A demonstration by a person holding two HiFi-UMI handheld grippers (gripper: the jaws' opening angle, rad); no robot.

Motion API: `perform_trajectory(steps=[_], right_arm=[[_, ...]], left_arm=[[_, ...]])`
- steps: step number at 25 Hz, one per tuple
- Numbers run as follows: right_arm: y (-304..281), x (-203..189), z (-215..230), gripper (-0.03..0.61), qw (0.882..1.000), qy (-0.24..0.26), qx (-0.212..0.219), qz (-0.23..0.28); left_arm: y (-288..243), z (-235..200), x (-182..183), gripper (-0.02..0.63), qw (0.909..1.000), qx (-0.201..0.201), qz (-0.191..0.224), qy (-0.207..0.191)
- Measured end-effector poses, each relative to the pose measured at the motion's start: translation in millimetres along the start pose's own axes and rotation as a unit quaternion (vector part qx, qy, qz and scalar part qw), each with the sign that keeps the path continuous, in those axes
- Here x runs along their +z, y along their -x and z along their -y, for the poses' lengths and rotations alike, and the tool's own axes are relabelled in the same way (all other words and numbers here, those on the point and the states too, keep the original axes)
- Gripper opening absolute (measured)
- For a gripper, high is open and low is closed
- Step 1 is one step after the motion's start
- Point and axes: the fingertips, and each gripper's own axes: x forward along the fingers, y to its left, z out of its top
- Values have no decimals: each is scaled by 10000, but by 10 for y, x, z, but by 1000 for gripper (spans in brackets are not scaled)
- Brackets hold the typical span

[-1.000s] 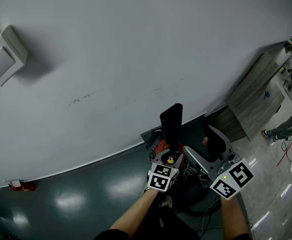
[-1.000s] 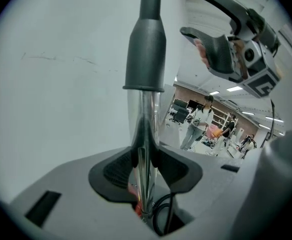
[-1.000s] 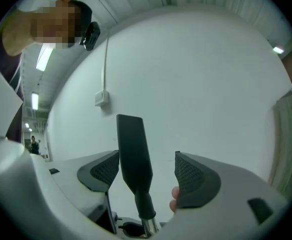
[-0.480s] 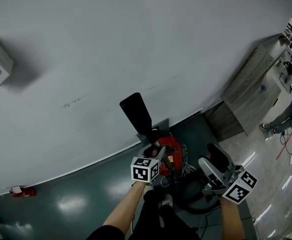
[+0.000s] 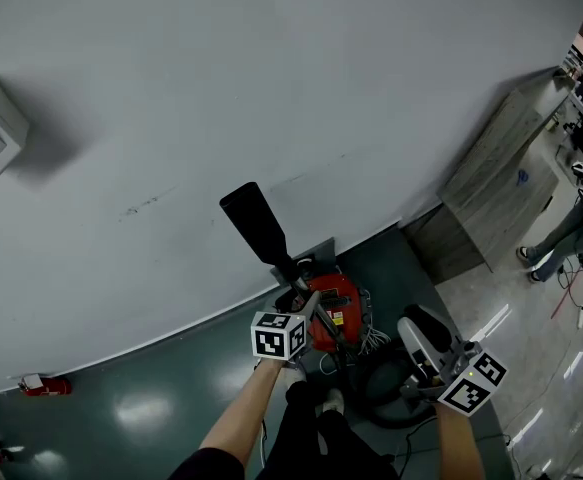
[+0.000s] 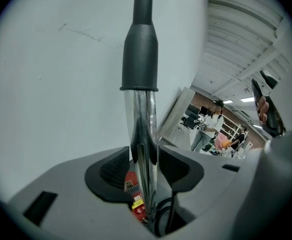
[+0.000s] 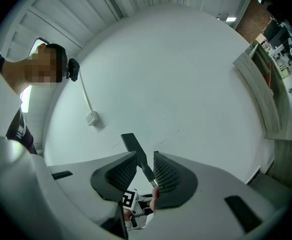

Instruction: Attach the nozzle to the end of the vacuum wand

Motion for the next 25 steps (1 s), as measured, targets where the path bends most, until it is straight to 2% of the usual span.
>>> perform_trajectory(steps=[3, 8, 13, 18, 21, 25], right_arm=[[33, -14, -14, 106, 10000, -19, 4, 18], [58, -79, -78, 73, 10000, -61, 34, 6], [89, -142, -178, 46, 9999, -66, 102, 6], [168, -158, -302, 32, 9999, -98, 126, 60], [225, -118, -382, 26, 9995, -250, 140, 157], [300, -72, -511, 18, 9990, -265, 180, 306]], left_arm=[[102, -23, -5, 196, 10000, 63, 3, 8], [449, 19, 79, 198, 9995, 188, 229, 67], [897, 409, 330, 190, 9974, -37, 667, -259], [1370, 939, 686, 75, 9902, -231, 1268, -535], [1602, 1193, 899, 28, 9848, -240, 1594, -654], [1889, 1551, 1098, 5, 9778, -351, 1899, -819]])
